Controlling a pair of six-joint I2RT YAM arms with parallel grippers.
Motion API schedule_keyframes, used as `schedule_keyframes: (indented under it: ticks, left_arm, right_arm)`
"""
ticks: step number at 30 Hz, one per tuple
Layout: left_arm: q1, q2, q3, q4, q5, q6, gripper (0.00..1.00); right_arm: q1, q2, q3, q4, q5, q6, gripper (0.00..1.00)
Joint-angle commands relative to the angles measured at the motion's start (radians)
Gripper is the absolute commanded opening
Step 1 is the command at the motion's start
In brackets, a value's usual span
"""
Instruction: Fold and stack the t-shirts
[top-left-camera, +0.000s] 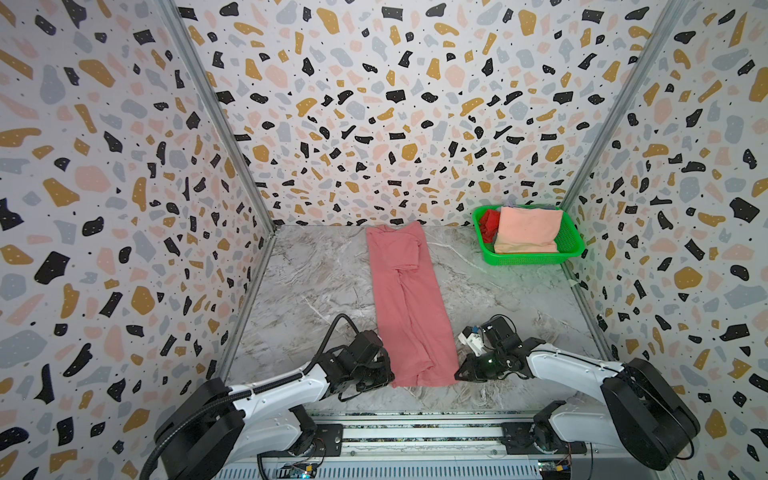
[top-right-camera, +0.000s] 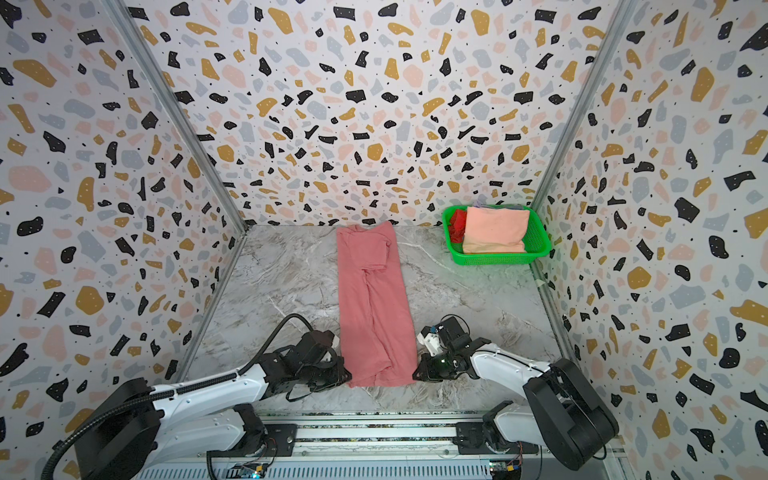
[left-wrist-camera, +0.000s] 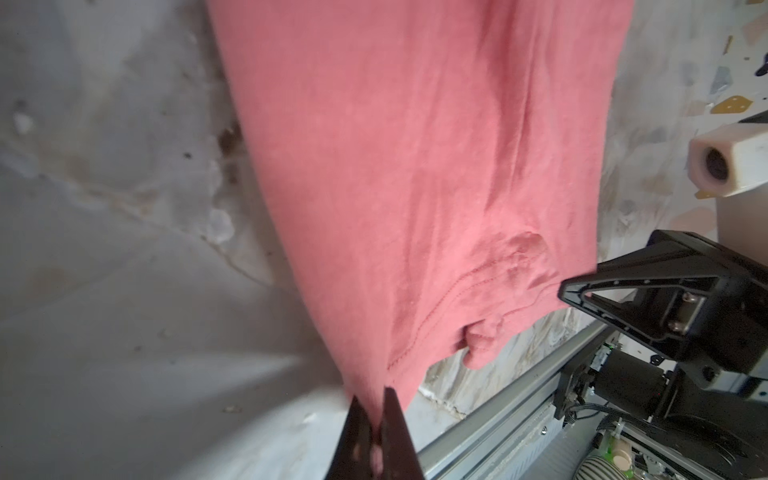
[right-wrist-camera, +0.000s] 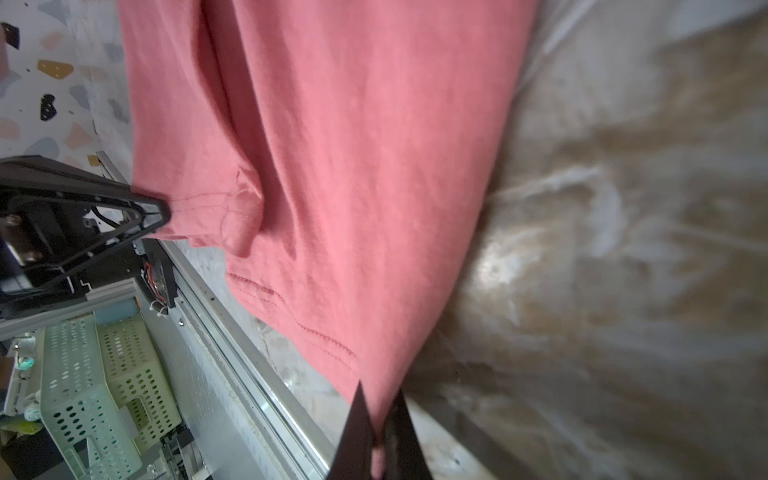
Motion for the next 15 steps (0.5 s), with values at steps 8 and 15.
schedule_keyframes:
  ticks: [8,15]
  left_arm:
    - [-0.018,-0.207,0.063,-0.189,0.043,-0.038,0.00]
    - [0.223,-0.023,0.294,-0.174,0.107,0.150,0.00]
  right_arm:
    - [0.114,-0.217,0.178,-0.218,0.071,0.039,0.00]
    - [0.047,-0.011,0.411,-0.083,0.125,0.026,0.00]
